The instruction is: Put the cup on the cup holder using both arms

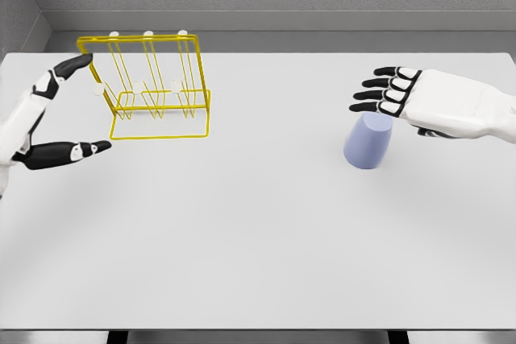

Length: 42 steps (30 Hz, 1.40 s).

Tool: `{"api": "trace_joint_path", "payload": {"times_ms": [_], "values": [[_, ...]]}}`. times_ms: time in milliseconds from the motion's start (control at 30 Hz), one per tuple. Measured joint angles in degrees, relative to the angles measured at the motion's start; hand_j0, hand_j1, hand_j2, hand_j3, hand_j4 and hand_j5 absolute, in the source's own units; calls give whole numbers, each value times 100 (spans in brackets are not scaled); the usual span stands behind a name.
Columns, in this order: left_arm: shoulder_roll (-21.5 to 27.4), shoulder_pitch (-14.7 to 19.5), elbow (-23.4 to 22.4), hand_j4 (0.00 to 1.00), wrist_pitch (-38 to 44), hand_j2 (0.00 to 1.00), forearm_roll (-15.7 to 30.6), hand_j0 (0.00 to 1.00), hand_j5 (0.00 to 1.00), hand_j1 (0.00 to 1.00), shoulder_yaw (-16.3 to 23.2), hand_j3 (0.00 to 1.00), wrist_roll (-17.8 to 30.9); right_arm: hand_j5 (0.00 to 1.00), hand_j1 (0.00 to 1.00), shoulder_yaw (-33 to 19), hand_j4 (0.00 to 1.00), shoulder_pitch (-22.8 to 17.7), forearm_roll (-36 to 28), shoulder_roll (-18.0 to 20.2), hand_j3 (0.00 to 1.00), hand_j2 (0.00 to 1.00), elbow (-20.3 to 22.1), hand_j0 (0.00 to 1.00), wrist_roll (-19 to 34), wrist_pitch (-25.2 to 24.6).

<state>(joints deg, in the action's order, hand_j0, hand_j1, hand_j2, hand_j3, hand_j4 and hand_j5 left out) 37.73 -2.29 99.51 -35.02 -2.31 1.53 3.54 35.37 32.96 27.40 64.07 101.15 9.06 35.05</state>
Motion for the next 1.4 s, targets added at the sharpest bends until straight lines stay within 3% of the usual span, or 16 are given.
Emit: {"api": "trace_joint_path", "payload": {"times_ms": [167,233,333,400,533,700,933,1200,1300,1400], "values": [[-33,-88,-11,100,0,100,-5,100,100,100,23,100,0,100,100,42,100,123,-5,90,100,100,0,100,-25,0],[-54,-87,-29,100,0,100,-1,100,100,100,27,100,0,100,100,72,100,531,29,149,100,100,-32,100,45,3],[-88,-105,-71,100,0,100,3,100,100,100,36,100,-3,100,100,91,100,1158,-10,89,100,100,-118,100,1111,3],[-124,-105,-85,100,0,100,8,100,100,100,38,100,-2,100,100,100,100,1257,-34,-72,100,100,-180,100,1816,2],[-161,-105,-83,100,1,100,19,100,100,100,79,100,-3,100,100,385,100,1573,0,-595,100,100,-514,100,2390,4],[-250,-114,-96,100,0,100,35,100,100,100,658,100,-31,100,100,776,100,1582,235,-1089,100,100,-886,100,2558,8],[-121,-229,-206,100,1,100,78,100,100,100,1363,100,-51,99,99,986,99,1573,601,-1252,99,99,-921,99,2593,9],[259,149,-329,100,1,100,799,100,100,100,2548,100,-30,99,99,1173,99,1538,873,-1445,99,99,-1046,99,2596,8],[349,185,-314,100,1,100,1397,100,100,100,2826,100,104,99,99,1188,99,1538,936,-1529,99,99,-1113,99,2596,8],[392,185,-344,100,0,100,2236,100,100,100,2968,100,554,99,99,1194,99,1521,1016,-1624,99,99,-1242,99,2596,8]]}}
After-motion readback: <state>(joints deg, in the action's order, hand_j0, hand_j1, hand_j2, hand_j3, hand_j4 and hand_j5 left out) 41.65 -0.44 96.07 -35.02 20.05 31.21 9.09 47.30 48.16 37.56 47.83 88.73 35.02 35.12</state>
